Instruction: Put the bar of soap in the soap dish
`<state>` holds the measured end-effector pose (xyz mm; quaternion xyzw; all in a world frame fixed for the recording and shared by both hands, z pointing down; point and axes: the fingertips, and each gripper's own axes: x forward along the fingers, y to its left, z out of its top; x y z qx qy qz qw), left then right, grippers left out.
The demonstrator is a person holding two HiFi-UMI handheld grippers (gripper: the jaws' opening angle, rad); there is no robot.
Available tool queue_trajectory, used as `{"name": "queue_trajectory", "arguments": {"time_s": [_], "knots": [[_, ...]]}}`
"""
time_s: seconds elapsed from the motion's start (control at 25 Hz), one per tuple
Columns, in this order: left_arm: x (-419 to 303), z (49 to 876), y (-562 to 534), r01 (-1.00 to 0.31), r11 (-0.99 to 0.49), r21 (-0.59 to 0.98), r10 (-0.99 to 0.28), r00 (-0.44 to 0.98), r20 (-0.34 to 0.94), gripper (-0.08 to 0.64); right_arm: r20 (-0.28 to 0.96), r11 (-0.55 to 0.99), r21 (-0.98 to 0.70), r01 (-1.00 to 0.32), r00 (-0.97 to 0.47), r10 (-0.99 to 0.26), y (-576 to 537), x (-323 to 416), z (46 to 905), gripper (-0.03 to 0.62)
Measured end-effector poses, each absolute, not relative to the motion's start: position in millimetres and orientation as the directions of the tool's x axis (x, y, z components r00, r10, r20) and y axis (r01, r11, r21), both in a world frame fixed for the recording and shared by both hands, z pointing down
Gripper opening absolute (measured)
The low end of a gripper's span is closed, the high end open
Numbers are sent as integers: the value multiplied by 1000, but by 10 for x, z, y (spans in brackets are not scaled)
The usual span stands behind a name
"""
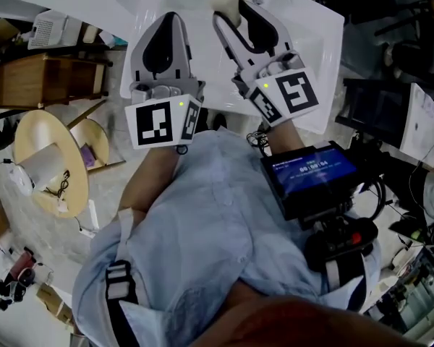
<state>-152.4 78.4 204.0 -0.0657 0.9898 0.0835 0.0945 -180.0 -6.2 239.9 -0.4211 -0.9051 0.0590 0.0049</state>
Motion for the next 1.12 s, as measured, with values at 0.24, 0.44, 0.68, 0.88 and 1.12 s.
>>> {"name": "queue_trajectory", "arguments": {"time_s": [0.24,0.44,0.68,0.88,1.12], "knots": [[-1905,2198,993,-143,973,179,-115,-980,-161,8,-17,645,-124,754,-651,759,124,-2166,2539,181],[-2161,2307,1075,-158,968,196,-133,-982,-135,8,10,665,-122,737,-669,743,202,-2431,2617,179],[-2670,2700,1242,-150,962,229,-135,-988,-78,8,57,680,-141,720,-679,732,318,-2931,2977,181],[-3008,2966,1350,-143,954,265,-142,-990,-24,8,109,685,-169,708,-678,727,435,-3281,3226,179],[-2975,2962,1362,-134,953,273,-137,-991,-9,8,124,688,-174,705,-677,725,436,-3264,3229,179]]}}
